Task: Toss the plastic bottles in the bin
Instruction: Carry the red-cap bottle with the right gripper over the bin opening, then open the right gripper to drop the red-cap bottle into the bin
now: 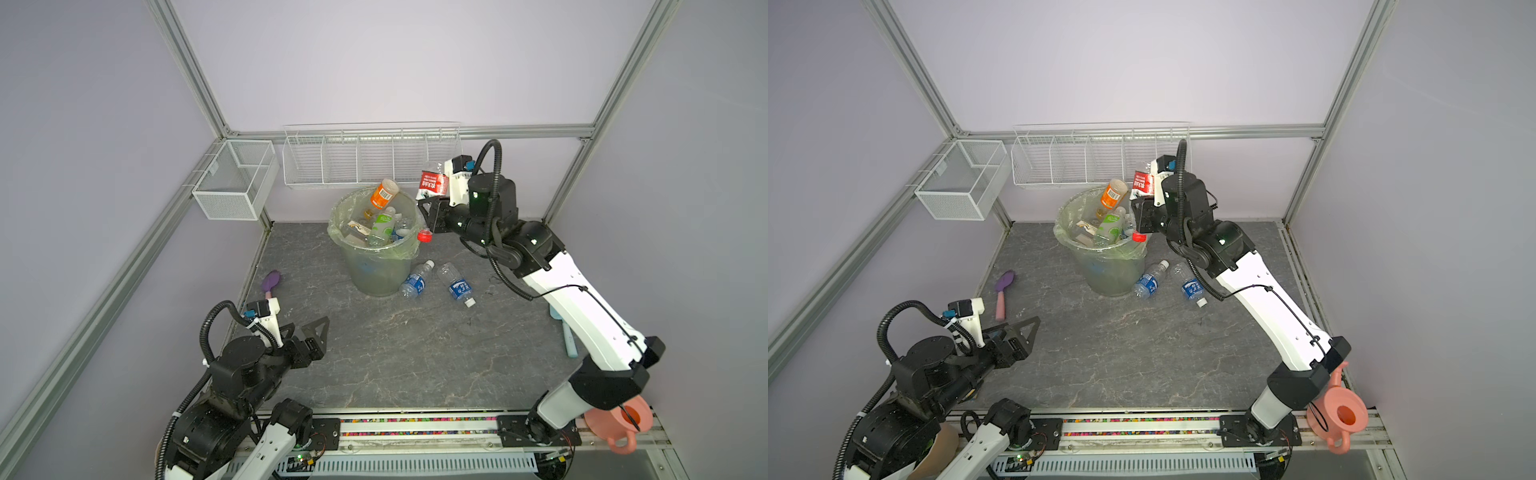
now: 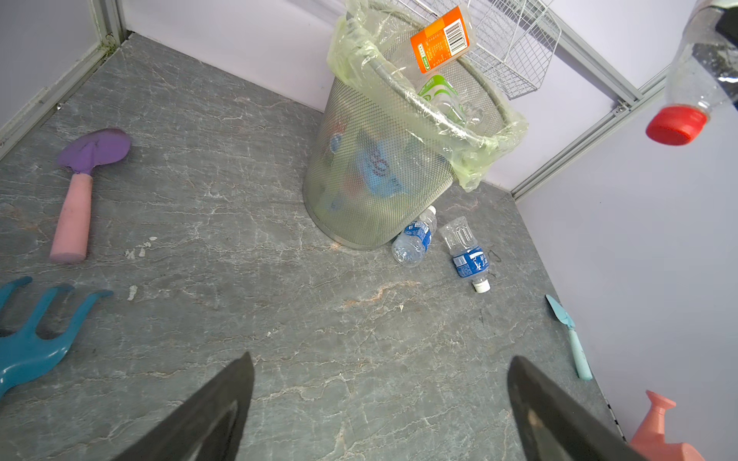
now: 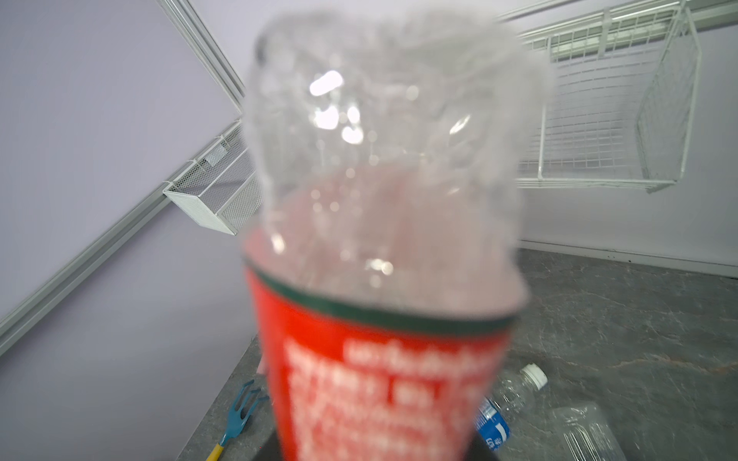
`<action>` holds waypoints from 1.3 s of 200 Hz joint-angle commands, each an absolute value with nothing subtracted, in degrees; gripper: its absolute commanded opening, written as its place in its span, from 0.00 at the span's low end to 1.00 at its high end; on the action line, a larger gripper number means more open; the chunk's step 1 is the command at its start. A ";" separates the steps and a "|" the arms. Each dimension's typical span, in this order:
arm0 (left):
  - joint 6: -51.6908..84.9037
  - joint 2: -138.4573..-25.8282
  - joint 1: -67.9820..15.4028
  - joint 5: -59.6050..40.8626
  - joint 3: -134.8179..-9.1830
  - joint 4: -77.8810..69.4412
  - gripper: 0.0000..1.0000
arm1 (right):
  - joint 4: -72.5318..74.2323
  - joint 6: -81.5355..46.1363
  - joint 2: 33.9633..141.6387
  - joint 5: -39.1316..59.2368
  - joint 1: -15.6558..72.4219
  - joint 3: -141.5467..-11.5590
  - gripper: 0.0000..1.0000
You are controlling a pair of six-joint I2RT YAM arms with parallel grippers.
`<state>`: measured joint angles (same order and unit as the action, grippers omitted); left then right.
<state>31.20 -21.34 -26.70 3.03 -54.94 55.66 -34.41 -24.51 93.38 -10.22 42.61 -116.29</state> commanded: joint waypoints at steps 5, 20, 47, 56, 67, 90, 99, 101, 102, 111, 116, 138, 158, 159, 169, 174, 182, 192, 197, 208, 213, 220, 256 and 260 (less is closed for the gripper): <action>31.65 -20.15 -26.94 2.63 -54.58 58.24 0.98 | -32.38 -23.44 98.24 -9.61 43.84 -122.68 0.07; 31.72 -19.70 -26.90 2.72 -54.59 58.52 0.98 | -30.99 -23.86 100.90 -9.83 44.38 -125.33 0.07; 31.99 -19.00 -26.93 2.74 -54.73 59.35 0.98 | -30.24 -24.41 107.10 -9.91 45.01 -132.34 0.07; 32.16 -18.77 -26.92 2.66 -54.76 59.49 0.98 | -29.94 -24.66 109.64 -9.97 45.12 -134.91 0.07; 32.23 -18.51 -26.94 2.79 -54.89 59.79 0.98 | -28.63 -25.45 113.19 -9.57 45.10 -137.57 0.07; 32.74 -18.20 -26.90 2.59 -55.23 60.06 0.98 | -26.00 -25.90 123.47 -6.34 45.10 -145.92 0.07; 33.00 -18.11 -26.91 2.46 -55.52 60.28 0.98 | -27.38 -26.11 128.30 -5.37 45.00 -150.88 0.10; 33.04 -18.11 -26.92 2.44 -55.58 60.38 0.98 | -27.76 -26.04 129.11 -5.19 45.00 -152.04 0.13; 33.04 -18.06 -26.95 2.41 -55.61 60.38 0.98 | -27.94 -25.98 129.72 -5.10 45.00 -152.57 0.15; 33.13 -17.76 -26.92 2.54 -55.94 60.78 0.98 | -30.09 -25.74 133.56 -5.05 44.96 -156.37 0.55; 33.20 -17.59 -26.91 2.66 -56.18 61.06 0.98 | -31.50 -26.09 134.88 -5.52 44.92 -157.32 0.77; 33.09 -16.58 -26.89 3.57 -57.17 62.38 0.98 | -31.95 -27.16 132.44 -9.03 44.66 -151.44 0.88; 32.80 -16.22 -26.93 3.97 -57.09 62.69 0.98 | -25.47 -26.76 125.70 -10.72 44.75 -140.90 0.88; 32.79 -16.24 -26.91 3.96 -57.06 62.68 0.98 | -25.26 -26.70 125.38 -10.72 44.79 -140.59 0.88; 32.65 -16.58 -26.90 3.72 -56.91 62.54 0.98 | -24.11 -25.90 123.14 -11.35 44.90 -138.90 0.88; 32.54 -16.75 -26.94 3.64 -56.88 62.35 0.98 | -24.16 -25.40 122.45 -11.63 44.98 -138.87 0.88; 32.48 -17.11 -26.89 3.50 -56.79 62.03 0.98 | -24.58 -24.56 121.43 -11.94 45.23 -139.04 0.88; 32.44 -17.41 -26.90 3.30 -56.69 61.63 0.98 | -24.82 -23.80 120.09 -12.22 45.44 -138.99 0.88; 32.49 -17.49 -26.96 3.18 -56.69 61.40 0.98 | -24.95 -23.41 119.47 -12.30 45.64 -138.91 0.88; 32.60 -17.60 -26.94 3.15 -56.73 60.98 0.98 | -25.12 -22.58 118.28 -12.26 45.96 -138.71 0.88; 32.69 -17.58 -26.91 3.12 -56.61 60.91 0.98 | -25.14 -22.16 117.69 -12.27 46.22 -138.58 0.88; 32.77 -17.52 -26.92 3.15 -56.60 60.87 0.98 | -25.28 -21.60 116.90 -12.40 46.48 -138.41 0.88; 32.96 -17.48 -26.89 2.88 -56.43 61.09 0.98 | -25.25 -20.25 111.56 -13.63 47.37 -134.08 0.88; 32.92 -17.42 -26.95 2.89 -56.50 61.13 0.98 | -25.00 -20.14 110.75 -13.74 47.42 -133.14 0.88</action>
